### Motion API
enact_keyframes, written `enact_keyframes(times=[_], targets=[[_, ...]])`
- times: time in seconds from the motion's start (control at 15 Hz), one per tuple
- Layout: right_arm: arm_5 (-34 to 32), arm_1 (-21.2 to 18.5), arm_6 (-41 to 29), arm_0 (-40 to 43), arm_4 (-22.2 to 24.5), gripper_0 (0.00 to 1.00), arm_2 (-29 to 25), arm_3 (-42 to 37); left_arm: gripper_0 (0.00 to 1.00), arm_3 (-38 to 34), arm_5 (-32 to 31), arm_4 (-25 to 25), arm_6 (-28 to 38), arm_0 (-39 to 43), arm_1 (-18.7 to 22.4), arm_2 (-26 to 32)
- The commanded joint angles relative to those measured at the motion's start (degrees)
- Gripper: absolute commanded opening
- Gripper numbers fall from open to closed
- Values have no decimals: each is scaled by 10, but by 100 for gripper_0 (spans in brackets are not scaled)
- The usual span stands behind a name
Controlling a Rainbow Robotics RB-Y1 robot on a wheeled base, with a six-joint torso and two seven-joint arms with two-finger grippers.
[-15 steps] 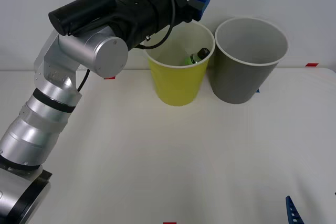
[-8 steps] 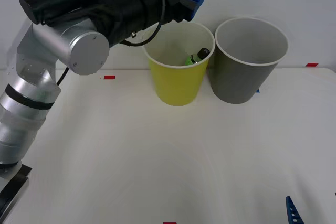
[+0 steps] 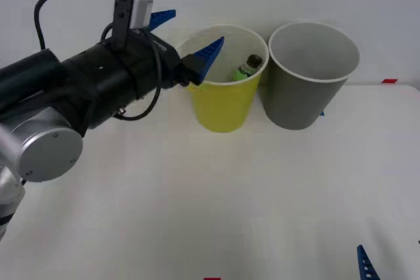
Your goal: Put cans in the gray bin and PET bottles in the light green bin.
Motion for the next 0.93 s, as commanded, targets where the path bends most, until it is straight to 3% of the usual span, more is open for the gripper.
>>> enact_keyframes(times=[0.07,0.33,0.53,0.8,0.93], targets=[[0,0,0,0,0,100,0,0,100,-52,0,-6,-6,75,3,16],[0,0,0,0,0,100,0,0,100,-95,-6,-13,-22,146,3,32],[0,0,0,0,0,100,0,0,100,-94,-65,-26,-38,203,-5,28],[0,0,0,0,0,100,0,0,100,-94,-191,-142,-42,299,-3,-24],[0,0,0,0,0,100,0,0,100,-94,-235,-172,-38,345,-3,-34]])
